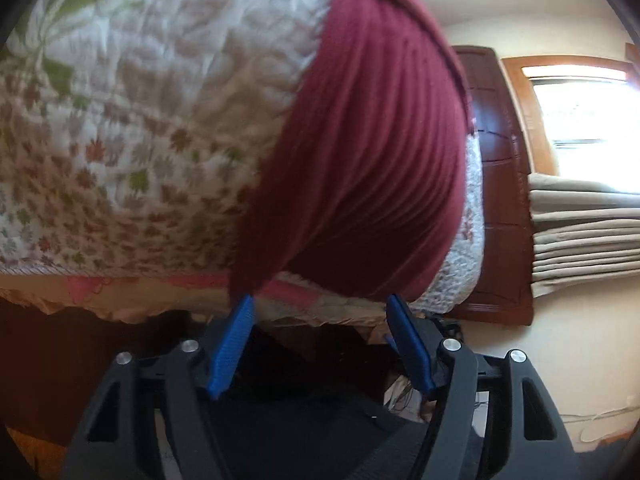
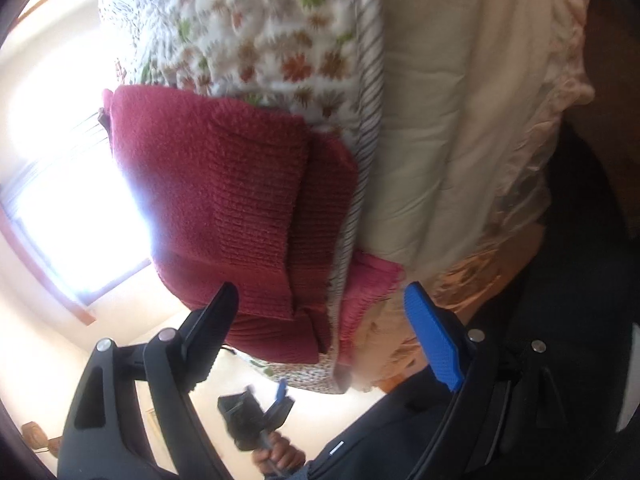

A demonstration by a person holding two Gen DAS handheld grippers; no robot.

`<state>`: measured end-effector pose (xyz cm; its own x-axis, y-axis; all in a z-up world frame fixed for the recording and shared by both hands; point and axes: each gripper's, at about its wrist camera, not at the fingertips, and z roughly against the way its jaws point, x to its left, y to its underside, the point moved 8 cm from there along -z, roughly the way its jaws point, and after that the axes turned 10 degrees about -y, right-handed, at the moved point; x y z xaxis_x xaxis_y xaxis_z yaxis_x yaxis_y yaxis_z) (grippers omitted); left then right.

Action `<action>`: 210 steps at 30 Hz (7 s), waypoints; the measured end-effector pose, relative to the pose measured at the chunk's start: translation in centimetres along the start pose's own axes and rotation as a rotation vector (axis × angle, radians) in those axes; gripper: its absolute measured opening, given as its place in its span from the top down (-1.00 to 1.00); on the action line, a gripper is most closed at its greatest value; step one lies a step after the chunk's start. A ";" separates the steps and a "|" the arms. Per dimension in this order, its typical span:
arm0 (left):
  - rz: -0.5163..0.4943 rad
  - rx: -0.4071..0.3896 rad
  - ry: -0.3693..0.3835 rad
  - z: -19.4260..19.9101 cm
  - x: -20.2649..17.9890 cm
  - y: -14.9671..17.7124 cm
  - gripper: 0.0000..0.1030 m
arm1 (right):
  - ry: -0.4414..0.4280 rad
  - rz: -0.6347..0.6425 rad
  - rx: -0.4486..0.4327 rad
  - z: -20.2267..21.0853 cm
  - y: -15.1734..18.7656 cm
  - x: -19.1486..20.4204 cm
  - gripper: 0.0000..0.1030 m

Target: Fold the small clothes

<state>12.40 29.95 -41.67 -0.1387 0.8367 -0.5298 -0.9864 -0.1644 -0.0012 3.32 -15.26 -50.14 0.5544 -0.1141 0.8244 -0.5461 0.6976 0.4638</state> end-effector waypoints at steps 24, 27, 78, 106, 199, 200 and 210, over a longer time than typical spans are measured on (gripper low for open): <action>0.024 0.036 0.308 -0.3 -4.9 -0.9 0.89 | 0.031 0.070 0.012 0.5 1.7 1.3 -0.65; 0.050 0.019 0.413 3.6 -7.6 -0.4 0.89 | -0.012 0.062 -0.003 0.2 1.1 1.4 -0.65; 0.358 -0.259 0.861 12.1 -7.7 -7.4 0.89 | -0.103 0.640 -0.030 0.4 0.2 35.4 0.89; 0.786 -0.445 0.665 4.9 -3.2 -27.1 0.22 | 0.126 0.637 0.285 -16.6 -14.9 41.1 0.33; -0.204 -0.611 -0.018 18.9 -15.7 -38.7 0.89 | 0.236 1.153 0.133 -18.6 -14.1 53.3 0.90; -0.199 -0.601 -0.016 18.5 -15.5 -39.8 0.89 | 0.238 1.141 0.134 -19.3 -14.9 53.5 0.90; -0.049 -0.373 -0.021 9.0 -11.4 -49.1 0.89 | 0.398 0.999 0.168 -26.2 -22.7 50.9 0.90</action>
<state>61.60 33.17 -27.97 -0.0977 0.8583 -0.5038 -0.8927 -0.2993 -0.3368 60.40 -18.33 -27.18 -0.0409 0.7095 0.7035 -0.9254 0.2387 -0.2945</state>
